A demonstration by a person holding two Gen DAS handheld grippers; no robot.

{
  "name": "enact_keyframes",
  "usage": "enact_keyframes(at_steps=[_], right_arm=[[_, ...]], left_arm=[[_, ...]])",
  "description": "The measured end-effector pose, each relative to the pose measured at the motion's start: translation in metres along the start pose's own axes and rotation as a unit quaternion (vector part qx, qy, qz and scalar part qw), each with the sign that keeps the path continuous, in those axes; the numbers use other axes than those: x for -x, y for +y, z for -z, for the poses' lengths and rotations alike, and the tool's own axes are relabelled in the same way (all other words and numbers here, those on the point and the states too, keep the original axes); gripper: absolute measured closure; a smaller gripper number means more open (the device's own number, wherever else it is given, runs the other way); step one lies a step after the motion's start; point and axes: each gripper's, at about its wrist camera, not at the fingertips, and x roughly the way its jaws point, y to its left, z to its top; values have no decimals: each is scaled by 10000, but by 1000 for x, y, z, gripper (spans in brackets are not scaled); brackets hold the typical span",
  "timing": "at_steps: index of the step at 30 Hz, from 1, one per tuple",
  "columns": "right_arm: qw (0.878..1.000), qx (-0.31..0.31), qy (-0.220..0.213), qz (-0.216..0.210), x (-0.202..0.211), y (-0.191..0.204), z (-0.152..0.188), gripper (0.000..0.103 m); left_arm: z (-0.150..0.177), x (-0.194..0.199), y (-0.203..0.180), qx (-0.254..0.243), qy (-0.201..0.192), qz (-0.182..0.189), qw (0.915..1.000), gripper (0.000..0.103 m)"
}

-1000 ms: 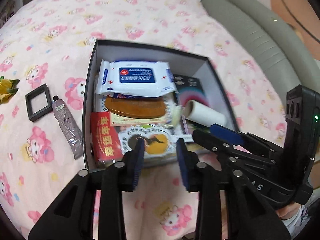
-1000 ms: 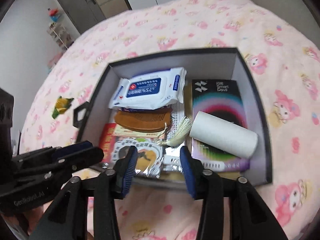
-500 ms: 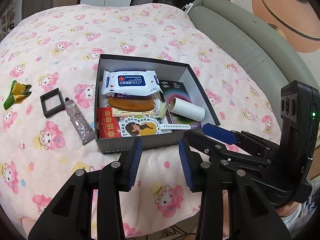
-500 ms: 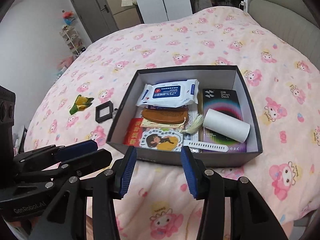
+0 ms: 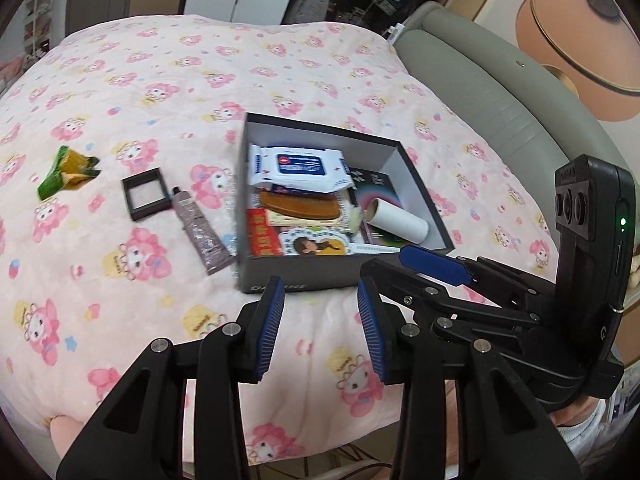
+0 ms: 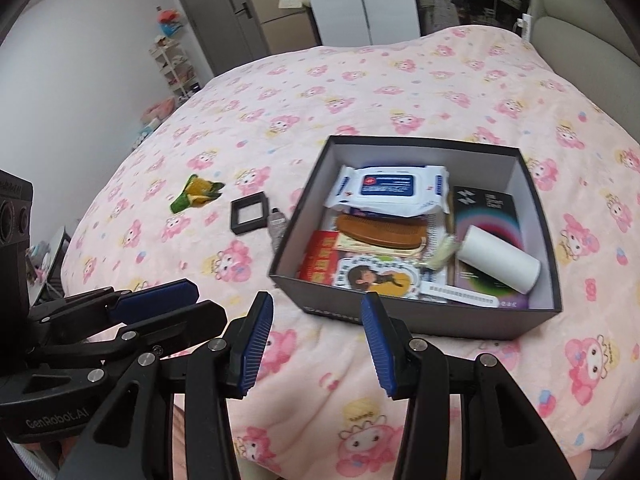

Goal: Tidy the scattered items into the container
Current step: 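Withdraw the left tool from the box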

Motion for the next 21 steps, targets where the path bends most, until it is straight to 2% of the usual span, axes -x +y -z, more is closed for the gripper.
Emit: enact_keyframes(at_steps=[12, 21], right_arm=[[9989, 313, 289, -192, -34, 48, -2, 61], [9962, 616, 460, -403, -78, 82, -13, 61]], left_arm=[[17, 15, 57, 563, -134, -227, 9981, 65], [21, 13, 112, 1138, -281, -387, 9924, 65]])
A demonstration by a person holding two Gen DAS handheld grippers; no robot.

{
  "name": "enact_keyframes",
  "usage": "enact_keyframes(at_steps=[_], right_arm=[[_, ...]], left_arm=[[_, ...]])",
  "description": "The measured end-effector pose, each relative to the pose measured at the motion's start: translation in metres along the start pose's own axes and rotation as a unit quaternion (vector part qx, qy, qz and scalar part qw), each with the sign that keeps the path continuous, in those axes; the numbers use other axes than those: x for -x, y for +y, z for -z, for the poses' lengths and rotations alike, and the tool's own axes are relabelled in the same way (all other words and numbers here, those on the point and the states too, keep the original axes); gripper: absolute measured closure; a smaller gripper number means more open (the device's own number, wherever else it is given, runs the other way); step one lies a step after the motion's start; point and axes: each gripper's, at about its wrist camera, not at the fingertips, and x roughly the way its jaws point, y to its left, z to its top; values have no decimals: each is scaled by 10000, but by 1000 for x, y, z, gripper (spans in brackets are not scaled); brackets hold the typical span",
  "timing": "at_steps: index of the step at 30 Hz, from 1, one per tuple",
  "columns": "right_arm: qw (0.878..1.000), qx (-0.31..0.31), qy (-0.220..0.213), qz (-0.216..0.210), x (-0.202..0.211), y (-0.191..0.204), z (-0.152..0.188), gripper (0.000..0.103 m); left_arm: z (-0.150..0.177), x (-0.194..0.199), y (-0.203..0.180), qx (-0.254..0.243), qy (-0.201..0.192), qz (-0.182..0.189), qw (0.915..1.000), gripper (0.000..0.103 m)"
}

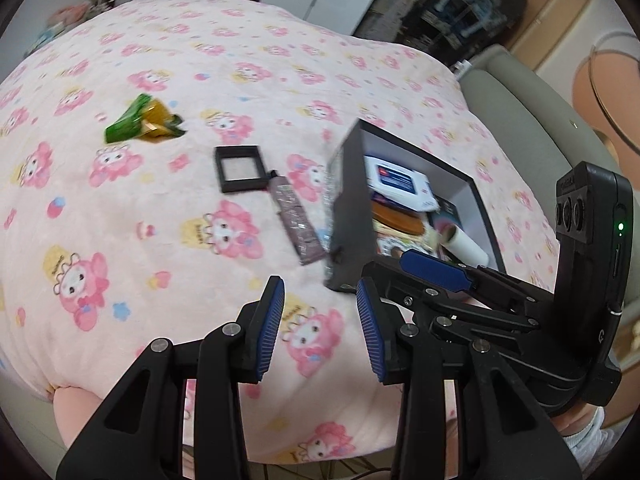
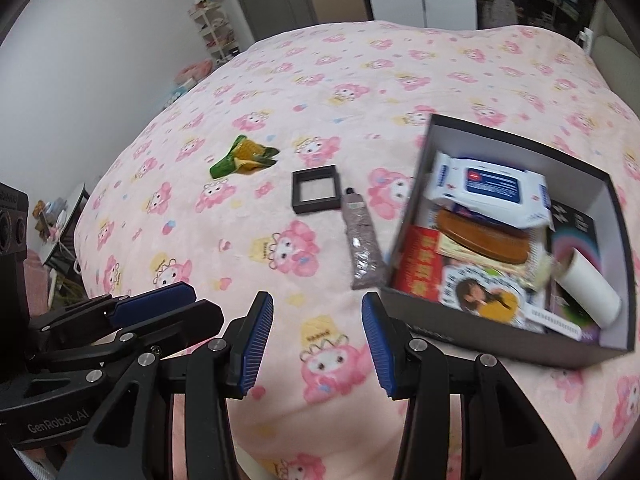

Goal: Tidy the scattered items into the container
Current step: 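Move the right tool toward the grey tube beside the box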

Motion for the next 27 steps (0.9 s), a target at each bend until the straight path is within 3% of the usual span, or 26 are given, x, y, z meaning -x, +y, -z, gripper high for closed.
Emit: enact_keyframes(at_steps=[10, 17, 23, 26, 27], right_arm=[[9996, 148, 220, -35, -76, 16, -36, 61], [9980, -32, 538, 343, -140, 4, -51, 61], [9915, 91, 533, 1181, -173, 2, -59, 61], [9810, 142, 566, 1851, -190, 0, -62, 60], [9772, 148, 667, 2010, -198, -2, -63, 55]], left_arm=[[-27, -38, 63, 461, -110, -236, 9986, 65], [-33, -79, 95, 752, 24, -266, 9968, 65], [-38, -105, 110, 881, 167, -345, 9954, 65], [-38, -108, 112, 907, 182, -292, 9953, 65], [-38, -110, 112, 890, 202, -292, 9954, 65]])
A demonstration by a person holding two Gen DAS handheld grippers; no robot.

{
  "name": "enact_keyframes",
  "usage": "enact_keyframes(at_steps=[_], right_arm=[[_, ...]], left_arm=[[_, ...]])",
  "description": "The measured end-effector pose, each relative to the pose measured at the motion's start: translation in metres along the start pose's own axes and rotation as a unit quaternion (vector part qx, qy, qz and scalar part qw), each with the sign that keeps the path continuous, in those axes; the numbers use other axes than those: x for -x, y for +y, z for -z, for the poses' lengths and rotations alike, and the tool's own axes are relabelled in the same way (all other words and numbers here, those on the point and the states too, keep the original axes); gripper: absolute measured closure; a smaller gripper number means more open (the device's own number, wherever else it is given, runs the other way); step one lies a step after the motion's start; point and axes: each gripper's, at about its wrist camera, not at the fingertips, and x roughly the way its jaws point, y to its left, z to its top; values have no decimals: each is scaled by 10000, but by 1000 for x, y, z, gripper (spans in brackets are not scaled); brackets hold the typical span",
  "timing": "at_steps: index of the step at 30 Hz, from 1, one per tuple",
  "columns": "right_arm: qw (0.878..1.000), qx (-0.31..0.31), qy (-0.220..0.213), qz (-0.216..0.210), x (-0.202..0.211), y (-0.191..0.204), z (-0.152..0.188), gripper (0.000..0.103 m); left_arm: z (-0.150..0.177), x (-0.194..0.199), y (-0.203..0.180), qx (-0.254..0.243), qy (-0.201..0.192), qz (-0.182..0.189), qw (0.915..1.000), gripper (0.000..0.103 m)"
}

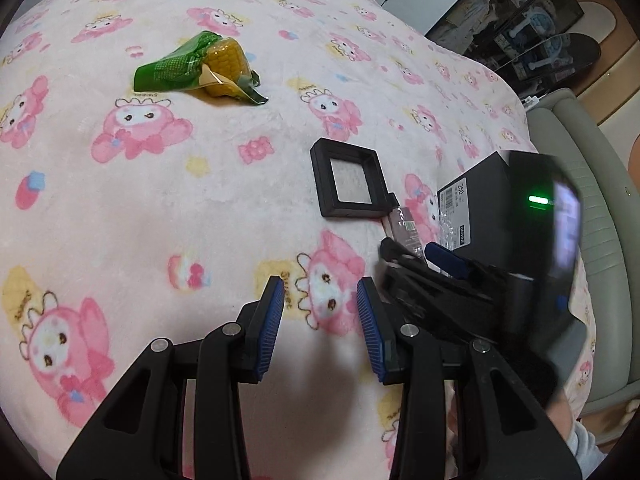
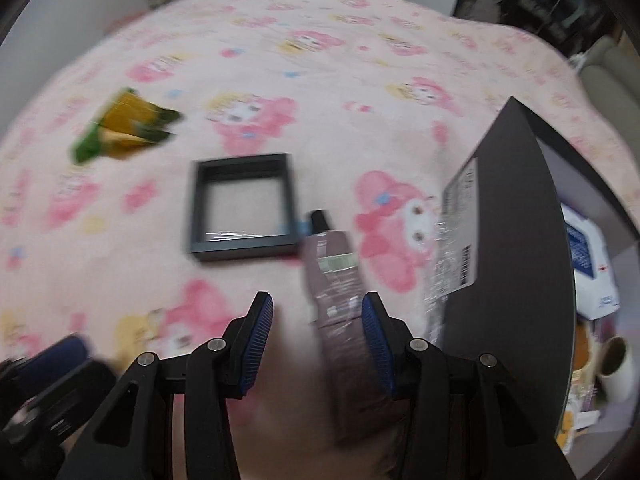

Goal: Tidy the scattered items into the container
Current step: 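Move the right tool toward the grey tube beside the box, then close the right gripper on the grey tube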

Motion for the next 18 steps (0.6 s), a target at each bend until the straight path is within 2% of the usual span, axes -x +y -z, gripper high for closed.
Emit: enact_keyframes(at_steps=[4, 8, 10, 14, 18], right_arm=[[9991, 209, 282, 225, -24, 6, -3, 49], [9991, 218, 359, 6, -30, 1, -3, 48], [9989, 177, 375, -207, -28, -4, -2, 51], [9955, 117, 421, -840, -9, -8, 2, 69], [9860, -128, 616, -1544, 4, -12, 15, 69]], left_arm=[[0, -6, 2, -7, 66, -4, 10000, 65], [1, -8, 4, 57, 70, 12, 10000, 65], [1, -7, 4, 75, 49, 15, 10000, 65], [3, -3, 1, 119, -21, 81, 9999, 68], [3, 5, 4, 204, -103, 106, 9997, 69]])
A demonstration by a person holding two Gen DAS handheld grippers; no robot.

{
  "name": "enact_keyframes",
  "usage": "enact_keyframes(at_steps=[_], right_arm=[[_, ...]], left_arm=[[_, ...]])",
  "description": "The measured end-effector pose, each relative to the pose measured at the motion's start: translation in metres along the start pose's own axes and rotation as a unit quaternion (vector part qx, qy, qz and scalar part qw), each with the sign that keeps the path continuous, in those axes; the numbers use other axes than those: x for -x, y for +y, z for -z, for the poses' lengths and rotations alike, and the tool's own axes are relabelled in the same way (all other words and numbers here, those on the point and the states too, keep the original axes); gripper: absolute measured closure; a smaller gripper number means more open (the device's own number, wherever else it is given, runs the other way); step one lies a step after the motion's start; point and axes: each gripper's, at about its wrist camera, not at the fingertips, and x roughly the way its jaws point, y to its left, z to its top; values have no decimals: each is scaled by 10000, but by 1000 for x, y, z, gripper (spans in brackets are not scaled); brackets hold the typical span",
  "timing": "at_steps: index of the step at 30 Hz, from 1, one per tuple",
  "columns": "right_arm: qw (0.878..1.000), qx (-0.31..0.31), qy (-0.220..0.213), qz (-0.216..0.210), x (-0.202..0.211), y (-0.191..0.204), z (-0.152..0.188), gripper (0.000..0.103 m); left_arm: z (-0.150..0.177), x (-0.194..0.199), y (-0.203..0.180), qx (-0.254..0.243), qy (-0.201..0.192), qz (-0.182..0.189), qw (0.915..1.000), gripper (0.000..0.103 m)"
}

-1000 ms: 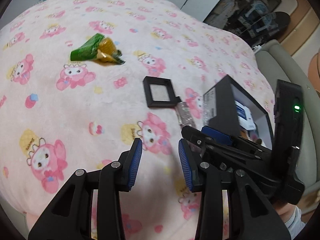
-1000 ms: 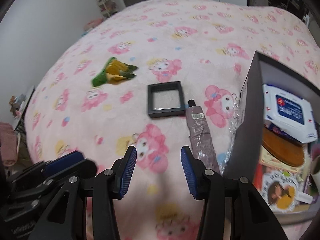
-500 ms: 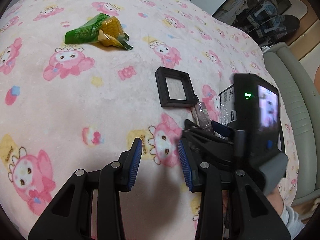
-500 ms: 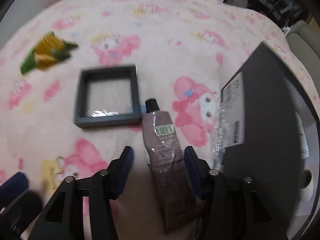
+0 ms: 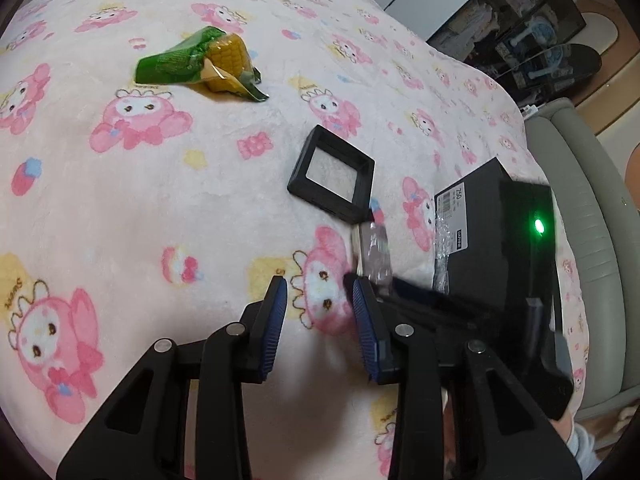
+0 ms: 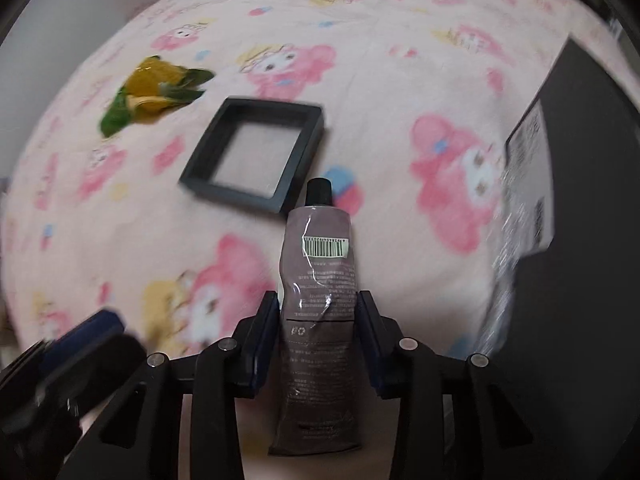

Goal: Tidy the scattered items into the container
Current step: 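Close the right gripper on the grey tube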

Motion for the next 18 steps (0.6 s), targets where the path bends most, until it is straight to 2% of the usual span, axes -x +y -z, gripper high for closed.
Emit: enact_keyframes(at_steps=[4, 6, 11, 18], right_arm=[[9983, -97, 114, -557, 13, 3, 19, 69], [9976, -29, 140, -674, 20, 7, 32, 69], [9963, 239, 149, -809, 37, 9, 74, 69], [9956, 62, 48, -934, 61, -21, 121, 68]], left_arm=[[4, 3, 0, -41, 78, 60, 9999, 69], [9, 4, -3, -87, 135, 66, 9998, 69], [33, 1, -15, -218, 397, 167, 9988, 69], [70, -1, -36, -384, 757, 393, 9956, 68]])
